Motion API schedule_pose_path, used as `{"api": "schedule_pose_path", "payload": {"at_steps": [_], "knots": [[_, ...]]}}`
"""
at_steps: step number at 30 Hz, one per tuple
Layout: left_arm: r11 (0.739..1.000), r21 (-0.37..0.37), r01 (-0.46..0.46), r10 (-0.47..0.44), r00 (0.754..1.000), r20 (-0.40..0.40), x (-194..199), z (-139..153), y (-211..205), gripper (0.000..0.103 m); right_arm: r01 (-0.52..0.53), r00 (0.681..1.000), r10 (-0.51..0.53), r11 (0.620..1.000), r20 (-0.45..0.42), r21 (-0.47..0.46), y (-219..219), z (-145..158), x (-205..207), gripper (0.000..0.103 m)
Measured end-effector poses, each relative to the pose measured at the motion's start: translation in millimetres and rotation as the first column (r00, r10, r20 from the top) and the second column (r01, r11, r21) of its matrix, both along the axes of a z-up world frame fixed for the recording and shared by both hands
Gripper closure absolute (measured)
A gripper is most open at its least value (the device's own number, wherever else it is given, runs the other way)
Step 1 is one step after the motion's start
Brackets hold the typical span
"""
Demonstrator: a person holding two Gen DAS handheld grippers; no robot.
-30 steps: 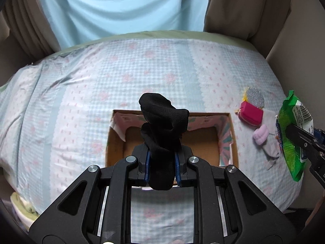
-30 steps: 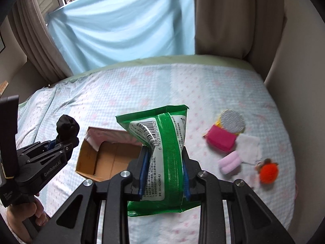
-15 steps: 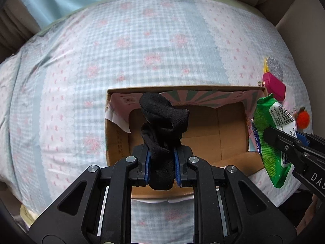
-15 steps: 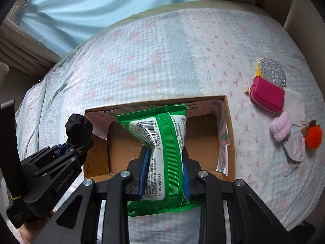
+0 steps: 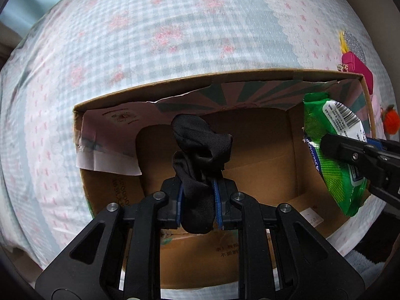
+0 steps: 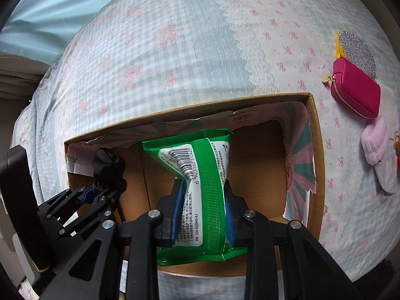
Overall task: Organize soft objects
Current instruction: 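Carry the black sock and green wipes pack over the cardboard box with both tools, then open both tools to drop the sock and wipes into the box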
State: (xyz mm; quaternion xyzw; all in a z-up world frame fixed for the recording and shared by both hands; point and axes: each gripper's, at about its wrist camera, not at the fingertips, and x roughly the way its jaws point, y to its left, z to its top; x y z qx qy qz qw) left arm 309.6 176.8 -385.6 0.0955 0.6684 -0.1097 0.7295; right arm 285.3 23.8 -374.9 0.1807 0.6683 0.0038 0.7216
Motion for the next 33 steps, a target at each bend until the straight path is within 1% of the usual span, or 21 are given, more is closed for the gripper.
{"api": "schedule_pose_path", "payload": {"at_steps": [1,2,3,4,5,6,9,14,21,24,27,31,33], "knots": [[1.0,0.003,0.008,-0.008,1.0,0.003,0,-1,-1,0.054,0.002,1.0,-0.002,1.0,-0.004,-0.007,0,-3,2,0.076],[1.0,-0.011,0.021,-0.021,1.0,-0.003,0,-2,-1,0.033,-0.003,1.0,0.003,1.0,-0.002,-0.03,0,-5,5,0.075],[0.999,-0.025,0.033,-0.034,0.999,-0.01,0,-3,-2,0.0,-0.012,1.0,0.012,0.999,0.007,-0.049,1,-7,7,0.072],[0.999,-0.026,0.044,-0.044,0.999,-0.005,-2,-3,-2,0.0,-0.018,1.0,0.019,0.998,0.013,-0.058,1,-8,9,0.048],[0.998,-0.022,0.053,-0.053,0.999,0.008,-3,-2,-2,0.0,-0.024,1.0,0.024,0.998,0.014,-0.053,0,-10,10,0.006],[0.998,-0.023,0.062,-0.061,0.998,0.007,-5,-2,-2,0.0,-0.027,1.0,0.028,0.999,0.01,-0.041,0,-12,11,0.0],[0.997,-0.018,0.076,-0.076,0.997,0.002,-9,-2,-2,0.0,-0.019,1.0,0.019,0.999,0.001,-0.027,-3,-15,9,0.0],[0.997,-0.003,0.081,-0.081,0.997,0.008,-13,3,1,0.0,0.036,0.999,-0.036,0.999,0.015,0.021,-10,-13,-1,0.0],[0.996,0.014,0.089,-0.089,0.995,0.044,-20,23,1,0.0,0.014,0.999,-0.015,1.0,0.05,0.019,-7,5,-11,0.0],[0.997,0.008,0.083,-0.083,0.994,0.068,-26,39,4,0.0,0.017,0.997,-0.019,1.0,0.078,0.016,-6,20,-15,0.0],[0.997,0.005,0.074,-0.074,0.992,0.103,-33,59,7,0.0,0.008,0.994,-0.007,1.0,0.11,-0.007,-4,37,-23,0.0],[0.999,-0.012,0.053,-0.05,0.986,0.158,-46,92,12,0.0,-0.023,0.989,0.028,0.999,0.147,-0.037,-3,65,-37,0.0],[0.999,-0.022,0.042,-0.037,0.982,0.187,-53,109,15,0.0,-0.028,0.981,0.039,0.998,0.19,-0.063,-4,82,-49,0.0]]}}
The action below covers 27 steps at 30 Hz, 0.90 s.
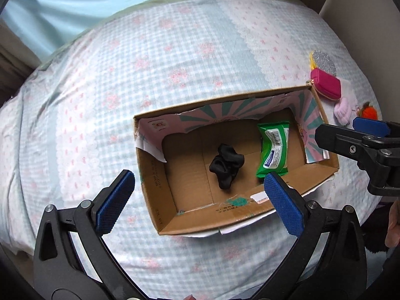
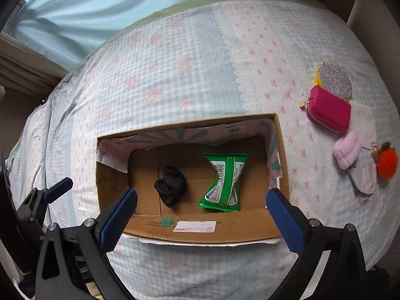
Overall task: Organize soft objects
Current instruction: 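Open both tools to drop the sock and wipes into the box, then grasp the pink fuzzy roll with the left tool while the right tool grasps the orange pompom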
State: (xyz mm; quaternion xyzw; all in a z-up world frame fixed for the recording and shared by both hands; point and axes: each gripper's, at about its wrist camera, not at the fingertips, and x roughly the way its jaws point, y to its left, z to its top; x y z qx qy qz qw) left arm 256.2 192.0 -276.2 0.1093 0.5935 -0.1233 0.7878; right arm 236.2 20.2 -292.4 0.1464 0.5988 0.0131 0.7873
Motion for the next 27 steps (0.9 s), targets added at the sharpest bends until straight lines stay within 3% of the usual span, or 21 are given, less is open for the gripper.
{"api": "schedule_pose_path", "payload": {"at_steps": [9,14,20,27], "knots": [[0.998,-0.055,-0.044,0.051,0.989,0.138,-47,82,9,0.0,-0.007,0.98,0.028,0.994,0.195,-0.11,-2,94,-57,0.0],[0.992,-0.081,-0.101,0.117,0.965,0.234,-80,128,15,0.0,0.004,0.953,0.046,0.986,0.299,-0.165,-2,138,-92,0.0],[0.986,-0.121,-0.111,0.144,0.938,0.316,-116,170,6,0.0,0.036,0.916,0.028,0.988,0.401,-0.15,-20,172,-131,0.0],[0.982,-0.159,-0.097,0.151,0.916,0.372,-138,197,-33,0.0,0.107,0.876,-0.013,0.98,0.483,-0.167,-68,191,-168,0.0]]}}
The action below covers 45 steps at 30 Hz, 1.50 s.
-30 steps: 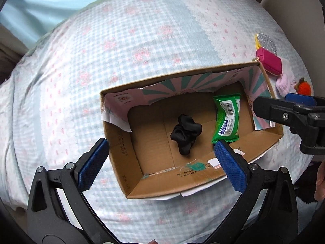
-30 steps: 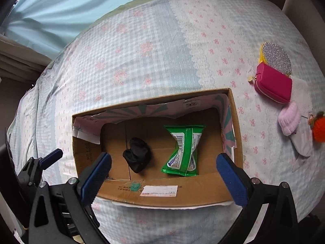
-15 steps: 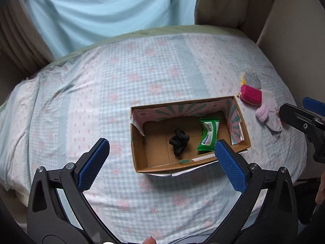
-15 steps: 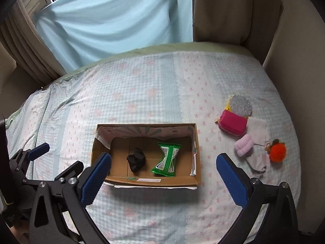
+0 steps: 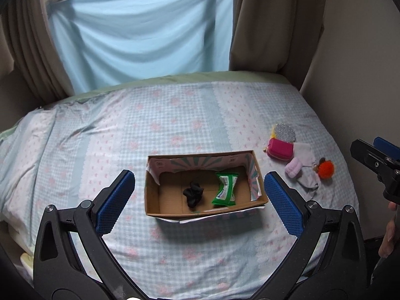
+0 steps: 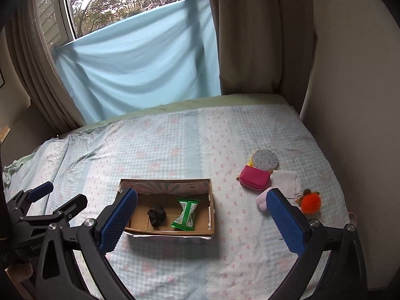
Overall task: Organize soft objects
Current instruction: 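Grasp the pink fuzzy roll with the left tool while the right tool grasps the orange pompom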
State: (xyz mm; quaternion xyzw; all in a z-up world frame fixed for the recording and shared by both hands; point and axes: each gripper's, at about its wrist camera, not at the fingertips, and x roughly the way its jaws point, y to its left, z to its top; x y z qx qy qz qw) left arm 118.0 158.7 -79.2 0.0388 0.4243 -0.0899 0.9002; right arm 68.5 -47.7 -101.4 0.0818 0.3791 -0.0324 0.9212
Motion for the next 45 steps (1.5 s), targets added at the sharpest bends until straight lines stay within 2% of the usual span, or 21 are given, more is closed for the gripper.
{"api": "schedule_pose_path", "payload": {"at_steps": [4,9,14,18,22,26,35,39,42,45], "knots": [[0.999,-0.021,0.025,-0.024,0.999,0.021,-7,6,-39,0.0,0.047,0.998,-0.047,0.999,0.028,-0.003,-39,2,-19,0.0],[0.996,-0.058,0.068,-0.067,0.997,0.028,-8,0,-98,0.0,0.101,0.993,-0.1,0.995,0.055,-0.015,-94,-3,-36,0.0],[0.989,-0.088,0.119,-0.117,0.993,0.029,-6,-20,-164,0.0,0.15,0.988,-0.148,0.988,0.052,-0.035,-149,-15,-39,0.0],[0.983,-0.093,0.157,-0.154,0.987,0.042,0,-46,-216,0.0,0.172,0.984,-0.17,0.984,0.054,-0.048,-189,-38,-34,0.0],[0.978,-0.072,0.195,-0.192,0.981,0.037,10,-91,-263,0.0,0.189,0.98,-0.186,0.98,0.065,-0.054,-225,-73,-28,0.0],[0.969,-0.037,0.246,-0.246,0.969,0.02,23,-151,-300,0.0,0.213,0.976,-0.212,0.977,0.048,-0.023,-258,-128,-15,0.001],[0.96,-0.035,0.279,-0.28,0.96,-0.022,63,-281,-345,0.001,0.256,0.967,-0.256,0.966,-0.001,-0.022,-301,-255,12,0.005],[0.959,-0.027,0.281,-0.281,0.959,-0.028,77,-322,-354,0.002,0.248,0.969,-0.248,0.969,-0.007,-0.024,-305,-294,26,0.005],[0.959,-0.041,0.281,-0.282,0.959,-0.036,85,-344,-356,0.003,0.247,0.969,-0.248,0.969,-0.019,-0.016,-308,-318,37,0.015],[0.957,-0.04,0.288,-0.29,0.956,-0.044,91,-361,-357,0.011,0.251,0.968,-0.251,0.968,-0.02,-0.006,-310,-334,45,0.015]]}}
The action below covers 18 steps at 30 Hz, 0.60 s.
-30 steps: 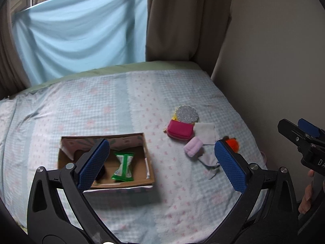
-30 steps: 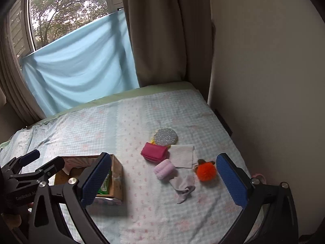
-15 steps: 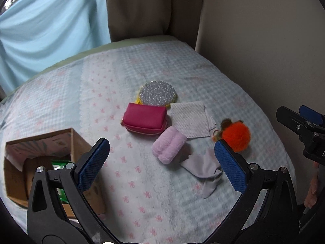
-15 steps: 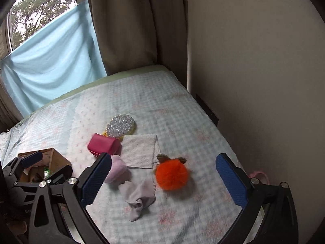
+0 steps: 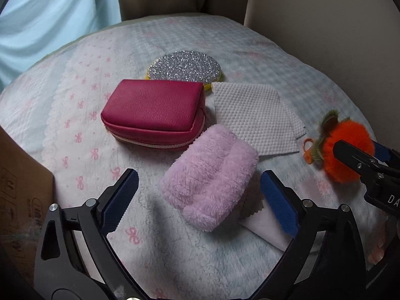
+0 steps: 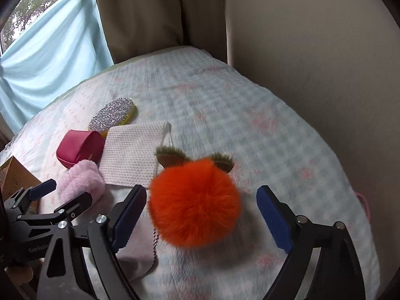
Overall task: Organize soft objects
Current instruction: 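Grasp the pink fuzzy roll with the left tool while the right tool grasps the orange pompom, then carry the pink roll and orange pompom over the box with both tools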
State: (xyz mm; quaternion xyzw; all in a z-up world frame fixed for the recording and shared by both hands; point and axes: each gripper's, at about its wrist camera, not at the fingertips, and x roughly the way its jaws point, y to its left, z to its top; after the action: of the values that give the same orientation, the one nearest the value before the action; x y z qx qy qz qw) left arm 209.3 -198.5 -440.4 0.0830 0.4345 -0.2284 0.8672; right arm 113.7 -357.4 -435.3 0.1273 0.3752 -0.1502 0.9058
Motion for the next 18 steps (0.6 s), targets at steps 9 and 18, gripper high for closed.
{"api": "schedule_pose_path", "payload": {"at_steps": [9,18], "knots": [[0.997,0.003,0.072,-0.072,0.997,-0.015,7,-12,-12,0.052,-0.02,1.0,0.02,1.0,-0.002,-0.001,3,-11,13,0.055],[0.995,-0.006,0.098,-0.098,0.995,-0.014,7,-1,-9,0.063,-0.001,1.0,0.001,1.0,-0.023,0.001,6,-17,14,0.069]]}}
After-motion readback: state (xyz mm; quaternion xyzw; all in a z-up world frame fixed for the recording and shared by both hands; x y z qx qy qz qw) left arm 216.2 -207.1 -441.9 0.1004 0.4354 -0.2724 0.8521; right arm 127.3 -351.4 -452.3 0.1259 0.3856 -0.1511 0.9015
